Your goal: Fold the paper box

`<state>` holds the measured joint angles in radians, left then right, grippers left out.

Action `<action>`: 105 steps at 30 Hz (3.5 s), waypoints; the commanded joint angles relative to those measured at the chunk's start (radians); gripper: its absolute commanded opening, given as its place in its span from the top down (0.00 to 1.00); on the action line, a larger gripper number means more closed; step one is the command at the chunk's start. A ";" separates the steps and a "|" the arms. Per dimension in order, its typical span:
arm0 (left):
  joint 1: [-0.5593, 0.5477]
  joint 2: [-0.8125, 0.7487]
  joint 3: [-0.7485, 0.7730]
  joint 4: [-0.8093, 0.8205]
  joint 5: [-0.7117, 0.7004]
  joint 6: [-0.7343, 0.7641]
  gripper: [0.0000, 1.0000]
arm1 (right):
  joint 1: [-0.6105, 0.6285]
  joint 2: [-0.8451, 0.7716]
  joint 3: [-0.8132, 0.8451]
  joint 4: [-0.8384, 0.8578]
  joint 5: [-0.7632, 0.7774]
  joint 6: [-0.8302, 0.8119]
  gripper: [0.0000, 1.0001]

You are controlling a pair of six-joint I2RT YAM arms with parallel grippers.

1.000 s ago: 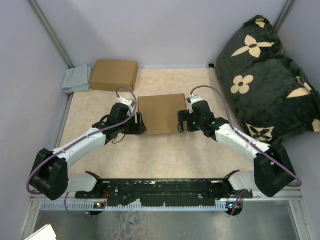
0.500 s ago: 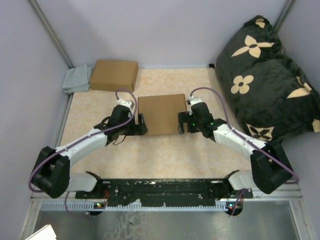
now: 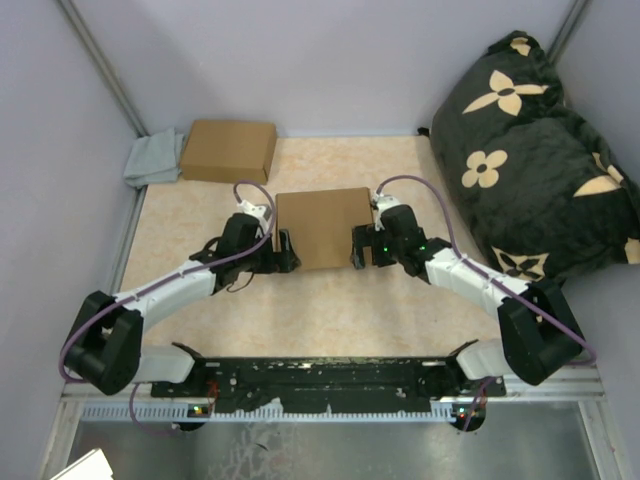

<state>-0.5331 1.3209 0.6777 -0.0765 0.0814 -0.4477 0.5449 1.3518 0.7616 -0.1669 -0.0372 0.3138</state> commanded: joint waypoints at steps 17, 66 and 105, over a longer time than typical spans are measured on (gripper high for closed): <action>-0.007 -0.036 -0.017 0.040 0.185 0.014 0.09 | -0.002 -0.051 -0.009 0.003 -0.161 -0.037 0.01; -0.010 0.076 0.022 -0.060 0.058 0.053 0.66 | -0.002 -0.024 -0.042 0.008 -0.025 -0.017 0.07; -0.010 -0.018 0.032 -0.065 -0.025 0.019 0.53 | -0.003 -0.047 -0.047 0.056 0.017 -0.005 0.08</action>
<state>-0.5388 1.3037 0.7017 -0.2020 0.0601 -0.4255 0.5411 1.2995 0.6937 -0.2005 -0.0284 0.3149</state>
